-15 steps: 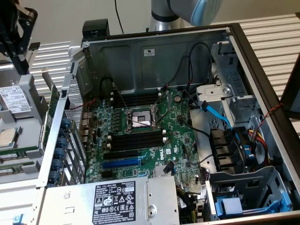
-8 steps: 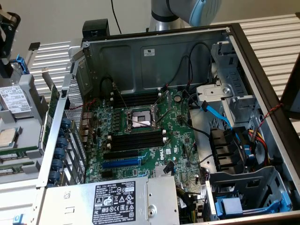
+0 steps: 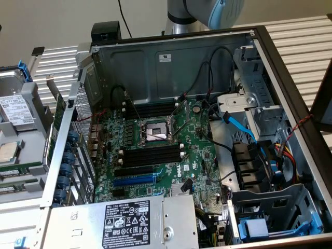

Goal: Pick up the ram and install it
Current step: 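Reach for the ram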

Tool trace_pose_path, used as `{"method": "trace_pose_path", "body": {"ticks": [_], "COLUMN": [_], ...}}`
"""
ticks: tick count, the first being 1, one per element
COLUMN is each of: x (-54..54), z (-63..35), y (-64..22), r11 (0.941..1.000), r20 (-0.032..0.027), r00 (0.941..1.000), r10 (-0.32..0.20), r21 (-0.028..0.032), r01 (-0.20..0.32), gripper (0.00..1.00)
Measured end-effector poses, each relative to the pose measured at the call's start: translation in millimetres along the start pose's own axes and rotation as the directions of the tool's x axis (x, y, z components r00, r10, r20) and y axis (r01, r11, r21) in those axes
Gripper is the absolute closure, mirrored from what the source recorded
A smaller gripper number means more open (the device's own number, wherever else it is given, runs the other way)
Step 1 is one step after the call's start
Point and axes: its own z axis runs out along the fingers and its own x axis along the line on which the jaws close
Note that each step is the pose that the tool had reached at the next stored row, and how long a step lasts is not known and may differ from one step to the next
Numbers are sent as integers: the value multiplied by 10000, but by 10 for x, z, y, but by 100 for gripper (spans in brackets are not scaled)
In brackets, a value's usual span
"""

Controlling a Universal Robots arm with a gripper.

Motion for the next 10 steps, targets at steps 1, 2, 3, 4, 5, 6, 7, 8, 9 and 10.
{"method": "trace_pose_path", "body": {"ticks": [1, 2, 3, 4, 5, 6, 7, 8, 9, 10], "x": [34, 56, 72, 88, 106, 133, 166, 212, 257, 295], "z": [7, 13, 21, 29, 35, 42, 46, 50, 54, 57], "y": [-3, -5, -6, -7, -9, -12, -14, -18, -22, -25], "r11": [10000, 10000, 10000, 10000, 10000, 10000, 10000, 10000, 10000, 10000], "r20": [-12, -18, -19, -20, -20, -19, -20, -21, -20, -21], "r00": [10000, 10000, 10000, 10000, 10000, 10000, 10000, 10000, 10000, 10000], "r10": [1, 2, 2, 1, 2, 0, -4, -7, -8, -8], "r21": [3, 7, 10, 16, 18, 19, 19, 19, 19, 19], "r01": [-1, -2, -2, -1, -2, 0, 4, 7, 9, 8], "gripper": [89, 89, 89, 89, 89, 89, 89, 89, 89, 89]}}
